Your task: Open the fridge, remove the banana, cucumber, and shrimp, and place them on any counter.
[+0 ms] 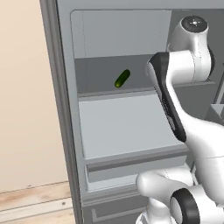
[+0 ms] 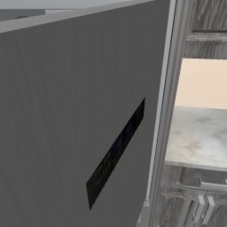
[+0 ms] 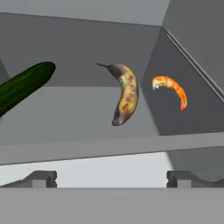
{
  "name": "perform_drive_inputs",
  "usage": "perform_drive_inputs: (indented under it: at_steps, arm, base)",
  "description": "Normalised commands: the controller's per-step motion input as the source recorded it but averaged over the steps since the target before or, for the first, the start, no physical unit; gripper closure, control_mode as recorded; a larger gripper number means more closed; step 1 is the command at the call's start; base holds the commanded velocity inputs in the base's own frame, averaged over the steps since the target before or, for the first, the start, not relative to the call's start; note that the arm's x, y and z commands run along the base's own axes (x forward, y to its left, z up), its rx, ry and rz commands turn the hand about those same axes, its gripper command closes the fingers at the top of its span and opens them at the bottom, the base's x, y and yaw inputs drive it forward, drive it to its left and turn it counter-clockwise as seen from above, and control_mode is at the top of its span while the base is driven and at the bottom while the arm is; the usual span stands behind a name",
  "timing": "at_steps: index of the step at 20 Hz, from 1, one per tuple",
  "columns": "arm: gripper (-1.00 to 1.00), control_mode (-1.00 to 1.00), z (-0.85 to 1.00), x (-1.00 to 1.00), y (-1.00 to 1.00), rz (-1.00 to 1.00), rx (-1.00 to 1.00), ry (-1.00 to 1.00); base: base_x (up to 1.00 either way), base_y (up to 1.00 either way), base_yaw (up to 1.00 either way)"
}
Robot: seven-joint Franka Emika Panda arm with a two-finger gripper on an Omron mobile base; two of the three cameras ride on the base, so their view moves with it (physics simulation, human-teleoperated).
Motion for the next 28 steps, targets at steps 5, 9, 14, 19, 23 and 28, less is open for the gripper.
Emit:
perform_drive_inputs:
  at_steps: [5,9,14,19,23,28]
  arm:
    - [-1.0,-1.0,-0.31,0.21,-0.16,-0.03,0.0,-0.01]
    - [-1.0,-1.0,-0.32,0.36,-0.23,0.0,0.0,0.0]
    - [-1.0,-1.0,-0.41,0.44,-0.19,0.0,0.0,-0.03]
    - [-1.0,-1.0,-0.26,0.64,-0.14,-0.02,0.0,-0.01]
    - [-1.0,-1.0,-0.03,0.51,-0.04,-0.04,0.0,-0.03]
    - [-1.0,-1.0,-0.11,0.42,-0.13,-0.04,0.0,0.0]
  base:
    - [0.0,0.0,0.0]
    - [0.0,0.0,0.0]
    - [0.0,0.0,0.0]
    - [0.0,0.0,0.0]
    - [0.0,0.0,0.0]
    - [0.0,0.0,0.0]
